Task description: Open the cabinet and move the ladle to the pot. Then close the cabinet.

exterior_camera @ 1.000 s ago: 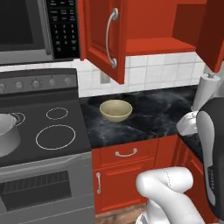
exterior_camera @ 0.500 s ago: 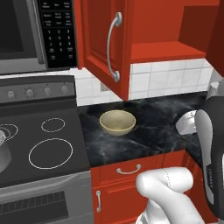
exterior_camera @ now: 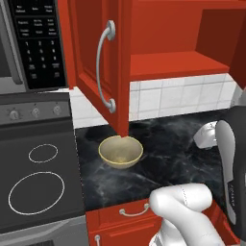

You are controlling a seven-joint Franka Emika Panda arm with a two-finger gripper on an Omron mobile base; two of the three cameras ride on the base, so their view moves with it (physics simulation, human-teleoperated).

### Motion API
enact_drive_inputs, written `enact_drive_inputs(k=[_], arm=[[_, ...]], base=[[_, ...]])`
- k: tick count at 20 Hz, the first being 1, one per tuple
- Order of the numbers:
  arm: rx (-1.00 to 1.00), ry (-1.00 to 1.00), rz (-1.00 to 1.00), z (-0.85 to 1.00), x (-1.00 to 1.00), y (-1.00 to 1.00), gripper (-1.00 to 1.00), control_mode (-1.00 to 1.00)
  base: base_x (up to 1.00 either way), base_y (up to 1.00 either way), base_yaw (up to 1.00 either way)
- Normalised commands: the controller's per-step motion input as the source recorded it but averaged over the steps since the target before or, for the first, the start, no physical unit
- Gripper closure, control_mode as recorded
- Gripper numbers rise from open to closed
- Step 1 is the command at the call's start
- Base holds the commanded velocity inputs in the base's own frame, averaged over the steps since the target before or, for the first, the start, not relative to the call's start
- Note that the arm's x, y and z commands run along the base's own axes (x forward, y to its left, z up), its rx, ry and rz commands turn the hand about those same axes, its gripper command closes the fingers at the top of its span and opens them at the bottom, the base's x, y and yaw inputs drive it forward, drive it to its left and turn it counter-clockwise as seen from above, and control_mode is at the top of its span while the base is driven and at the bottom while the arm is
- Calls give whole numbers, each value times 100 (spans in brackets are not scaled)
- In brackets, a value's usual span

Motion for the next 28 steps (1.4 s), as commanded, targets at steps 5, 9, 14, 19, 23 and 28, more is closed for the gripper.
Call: enact_drive_inputs(k=[5,9,14,19,23,28], arm=[[0,0,0,0,0,0,-100,100],[4,0,0,0,2,-6,-100,-100],[6,-4,0,8,-1,-19,-100,-100],[0,-30,-1,30,-32,-18,-100,-100],[0,-40,-10,35,-50,-2,-100,-100],[-6,-37,-20,21,-25,-1,-100,-100]], base=[[47,-20,0],[13,-6,0],[0,0,0],[0,0,0],[0,0,0],[0,0,0]])
